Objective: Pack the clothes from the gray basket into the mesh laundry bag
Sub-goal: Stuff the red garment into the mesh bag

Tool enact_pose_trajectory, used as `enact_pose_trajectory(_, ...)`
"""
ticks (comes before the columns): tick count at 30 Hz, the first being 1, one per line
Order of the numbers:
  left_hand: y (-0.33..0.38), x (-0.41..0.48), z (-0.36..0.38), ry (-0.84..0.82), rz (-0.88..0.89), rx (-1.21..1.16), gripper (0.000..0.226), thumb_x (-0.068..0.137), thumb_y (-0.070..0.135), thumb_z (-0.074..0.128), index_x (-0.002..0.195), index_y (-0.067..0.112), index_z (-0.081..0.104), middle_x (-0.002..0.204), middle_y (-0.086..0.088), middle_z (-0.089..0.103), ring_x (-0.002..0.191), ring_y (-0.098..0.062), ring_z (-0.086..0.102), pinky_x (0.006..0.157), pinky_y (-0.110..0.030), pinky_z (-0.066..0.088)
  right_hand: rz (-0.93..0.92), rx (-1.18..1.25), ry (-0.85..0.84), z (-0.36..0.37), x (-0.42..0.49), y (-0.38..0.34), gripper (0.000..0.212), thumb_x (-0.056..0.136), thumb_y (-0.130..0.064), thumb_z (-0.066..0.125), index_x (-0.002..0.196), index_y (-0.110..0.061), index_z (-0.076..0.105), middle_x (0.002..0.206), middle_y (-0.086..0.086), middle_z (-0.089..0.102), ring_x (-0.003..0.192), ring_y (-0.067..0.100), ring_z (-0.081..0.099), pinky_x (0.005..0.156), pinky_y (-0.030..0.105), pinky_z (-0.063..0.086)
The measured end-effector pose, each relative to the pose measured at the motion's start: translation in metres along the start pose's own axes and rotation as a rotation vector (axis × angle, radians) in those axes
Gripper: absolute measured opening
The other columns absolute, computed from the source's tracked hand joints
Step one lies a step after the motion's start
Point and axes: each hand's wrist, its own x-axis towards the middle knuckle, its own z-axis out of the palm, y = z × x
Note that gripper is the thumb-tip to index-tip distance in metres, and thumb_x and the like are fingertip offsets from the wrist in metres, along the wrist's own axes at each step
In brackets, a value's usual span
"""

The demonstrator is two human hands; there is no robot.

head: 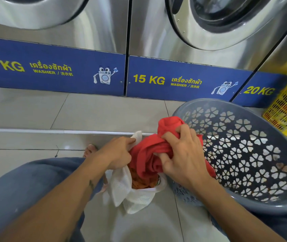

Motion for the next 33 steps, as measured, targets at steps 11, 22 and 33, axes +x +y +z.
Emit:
enact_pose_trajectory(11,0.005,-0.002,-0.001,0.023,0.036,-0.002,0.064,0.084,0.004,0.050,0.143,0.028,0.044,0.140,-0.003,0.052,0.119,-0.025,0.054,0.088,-0.023,0.043,0.162,0.302,-0.111,-0.026,0.020,0.056,0.074,0.072,-0.041,0.070,0.142,-0.032,0.049,0.133,0.009,0.042,0.126,0.032,0.042,0.111,0.041,0.034)
enact_pose_trajectory(22,0.008,-0.005,0.000,0.024,0.050,0.033,0.063,0.087,0.007,0.051,0.146,0.027,0.040,0.144,-0.002,0.047,0.125,-0.024,0.049,0.097,-0.025,0.039,0.827,1.163,-0.710,0.015,0.009,0.108,0.059,0.081,-0.032,0.074,0.136,-0.034,0.053,0.113,0.020,0.069,0.088,0.030,0.055,0.073,0.034,0.046)
enact_pose_trajectory(33,0.009,-0.004,0.001,0.015,0.041,0.019,0.065,0.086,0.004,0.050,0.145,0.030,0.041,0.141,0.000,0.050,0.119,-0.022,0.053,0.092,-0.025,0.043,0.626,0.868,-0.755,0.030,0.037,0.106,0.064,0.081,-0.005,0.050,0.124,-0.052,0.059,0.115,-0.004,0.074,0.110,0.029,0.068,0.094,0.058,0.053)
